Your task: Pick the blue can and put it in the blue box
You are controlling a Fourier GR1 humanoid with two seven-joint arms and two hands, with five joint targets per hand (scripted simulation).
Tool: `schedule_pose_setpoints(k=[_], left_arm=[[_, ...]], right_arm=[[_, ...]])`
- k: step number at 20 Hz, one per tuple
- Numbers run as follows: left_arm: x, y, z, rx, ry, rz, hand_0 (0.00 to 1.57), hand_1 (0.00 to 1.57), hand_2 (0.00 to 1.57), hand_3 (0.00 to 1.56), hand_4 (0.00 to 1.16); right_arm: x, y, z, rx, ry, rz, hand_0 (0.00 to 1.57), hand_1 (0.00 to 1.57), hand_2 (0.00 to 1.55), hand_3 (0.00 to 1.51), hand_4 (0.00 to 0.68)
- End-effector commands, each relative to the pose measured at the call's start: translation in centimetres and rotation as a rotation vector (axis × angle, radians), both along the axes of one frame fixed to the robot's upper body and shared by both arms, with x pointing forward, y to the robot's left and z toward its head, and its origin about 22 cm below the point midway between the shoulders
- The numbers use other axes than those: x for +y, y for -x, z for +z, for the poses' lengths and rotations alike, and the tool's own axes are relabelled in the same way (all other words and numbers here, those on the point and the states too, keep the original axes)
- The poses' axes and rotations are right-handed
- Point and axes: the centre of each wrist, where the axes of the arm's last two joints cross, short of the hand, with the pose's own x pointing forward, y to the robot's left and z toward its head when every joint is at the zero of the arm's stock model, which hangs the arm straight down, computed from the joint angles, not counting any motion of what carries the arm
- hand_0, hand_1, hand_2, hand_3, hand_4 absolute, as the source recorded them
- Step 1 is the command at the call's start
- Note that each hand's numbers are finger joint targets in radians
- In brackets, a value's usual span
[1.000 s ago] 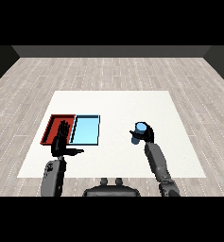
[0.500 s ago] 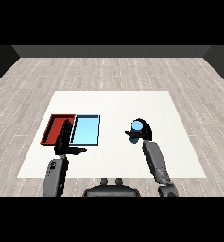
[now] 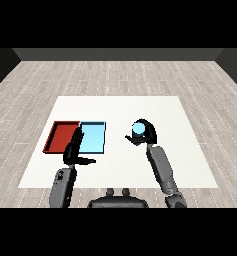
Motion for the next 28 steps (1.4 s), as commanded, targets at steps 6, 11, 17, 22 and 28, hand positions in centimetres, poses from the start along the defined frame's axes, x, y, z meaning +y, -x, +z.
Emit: schedule_pose_setpoints(k=[6,11,17,22,28], left_arm=[[-1.3,-0.8,-0.2,0.043,0.038,-0.051,0.0,0.0,0.0,0.0,0.0],[-4.0,-0.8,0.9,0.096,0.125,-0.144,0.0,0.0,0.0,0.0,0.0],[-8.9,-1.9,1.6,0.144,0.043,-0.134,0.0,0.0,0.0,0.0,0.0],[-10.3,-2.5,0.7,0.163,-0.001,-0.145,0.0,0.0,0.0,0.0,0.0],[-10.8,-3.8,-0.8,0.143,-0.042,-0.153,0.0,0.0,0.0,0.0,0.0]], right_arm=[[1.8,3.6,0.8,-0.035,-0.002,0.026,1.47,1.47,1.45,1.43,0.635],[1.3,2.2,2.5,-0.038,-0.007,0.055,1.49,1.49,1.46,1.44,0.633],[2.9,0.2,0.2,-0.049,-0.011,0.073,1.45,1.45,1.46,1.43,0.614],[3.4,1.3,1.8,-0.055,0.015,0.08,1.44,1.44,1.46,1.44,0.612],[5.9,1.1,2.1,-0.066,0.034,0.129,1.43,1.43,1.45,1.42,0.617]])
